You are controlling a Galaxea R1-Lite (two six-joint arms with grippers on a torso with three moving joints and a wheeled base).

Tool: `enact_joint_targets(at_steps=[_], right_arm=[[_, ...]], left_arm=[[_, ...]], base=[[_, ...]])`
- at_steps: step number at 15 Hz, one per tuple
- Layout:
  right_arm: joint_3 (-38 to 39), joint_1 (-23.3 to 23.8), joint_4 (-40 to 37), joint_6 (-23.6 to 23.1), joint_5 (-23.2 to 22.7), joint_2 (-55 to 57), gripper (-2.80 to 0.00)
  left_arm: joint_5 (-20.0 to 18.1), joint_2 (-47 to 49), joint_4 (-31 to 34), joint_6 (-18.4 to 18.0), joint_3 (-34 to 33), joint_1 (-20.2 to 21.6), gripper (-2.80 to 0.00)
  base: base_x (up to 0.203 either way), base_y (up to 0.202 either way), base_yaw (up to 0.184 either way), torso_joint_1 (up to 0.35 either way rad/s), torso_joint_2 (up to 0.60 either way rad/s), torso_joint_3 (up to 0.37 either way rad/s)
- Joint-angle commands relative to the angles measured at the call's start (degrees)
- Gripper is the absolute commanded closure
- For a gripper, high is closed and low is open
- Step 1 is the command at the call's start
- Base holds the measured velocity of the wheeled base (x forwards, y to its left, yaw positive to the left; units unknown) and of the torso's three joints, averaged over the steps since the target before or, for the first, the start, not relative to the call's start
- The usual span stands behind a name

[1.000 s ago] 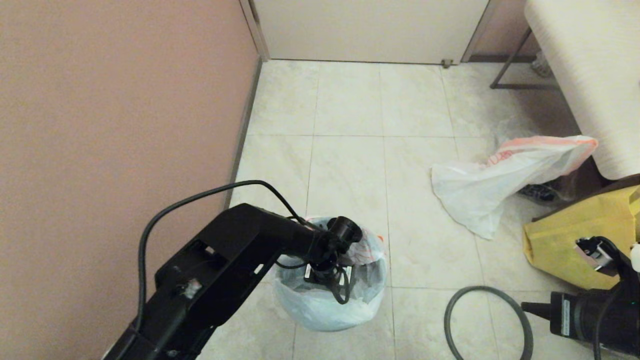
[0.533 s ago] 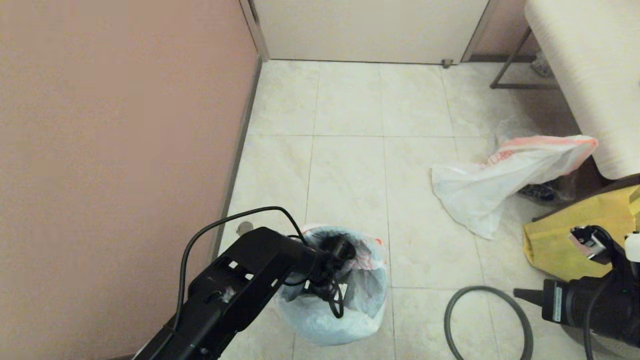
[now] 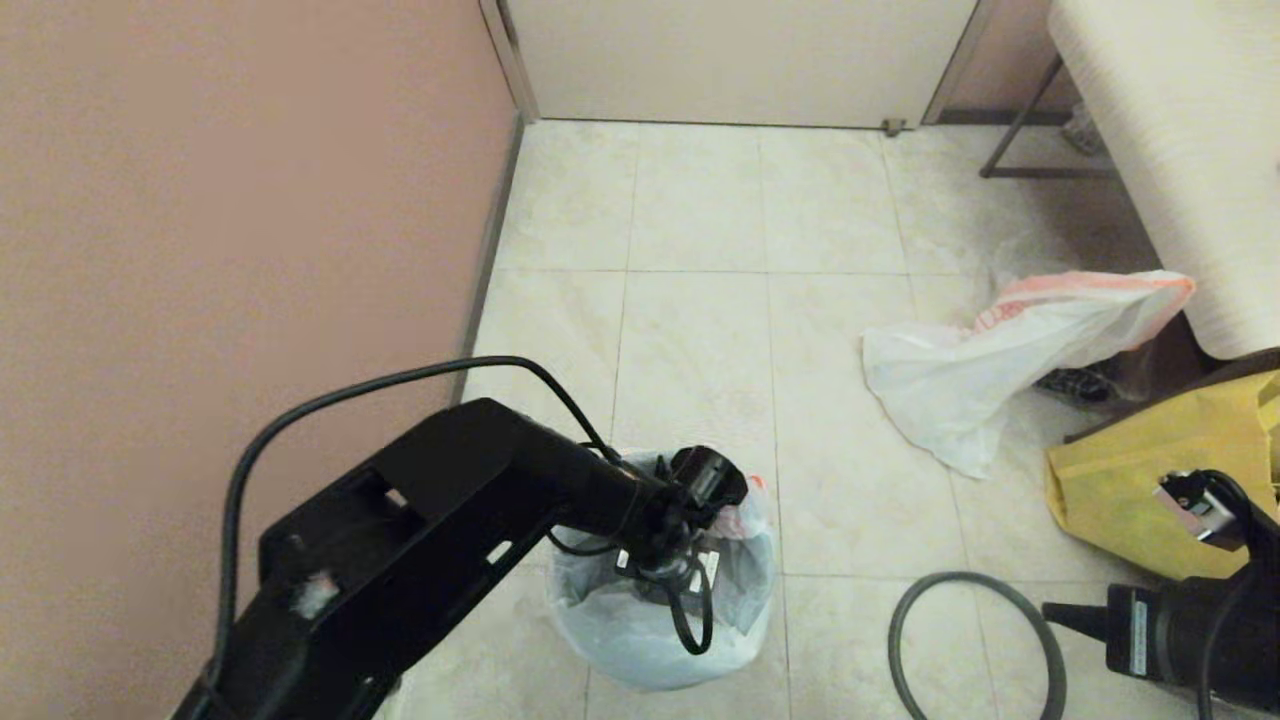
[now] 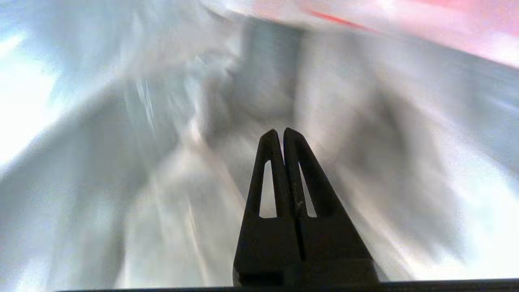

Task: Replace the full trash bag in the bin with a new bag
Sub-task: Put the new garbage bag on the trash can, then place the trash can ring on the trash can

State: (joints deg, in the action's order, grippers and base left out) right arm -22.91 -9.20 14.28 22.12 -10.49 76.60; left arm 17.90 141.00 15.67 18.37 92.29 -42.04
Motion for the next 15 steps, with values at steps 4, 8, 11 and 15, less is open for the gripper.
enact_joint_targets(at_steps=[4,8,11,15], right_arm=[[-1.96,1.69,3.06,-0.91,4.15,15.95,0.00],[-10.37,4.03,7.05,-4.56,7.65,40.08,0.00],[-27.17,9.64,4.65,-9.57,10.81,54.26,0.00],[-52.10,16.47,-10.60,-15.24,11.43,63.96,0.00]], left_arm=[[1.78,-23.43,2.56,4.38,-12.55,-2.29,0.00],[2.18,-34.60,3.68,0.21,-11.17,-0.06,0.00],[3.05,-33.75,5.96,-0.28,-3.72,3.89,0.00],[3.12,-31.72,6.30,0.44,-0.78,5.16,0.00]], base=[[0.000,0.000,0.000,0.000,0.00,0.000],[0.000,0.000,0.000,0.000,0.00,0.000],[0.000,0.000,0.000,0.000,0.00,0.000],[0.000,0.000,0.000,0.000,0.00,0.000]])
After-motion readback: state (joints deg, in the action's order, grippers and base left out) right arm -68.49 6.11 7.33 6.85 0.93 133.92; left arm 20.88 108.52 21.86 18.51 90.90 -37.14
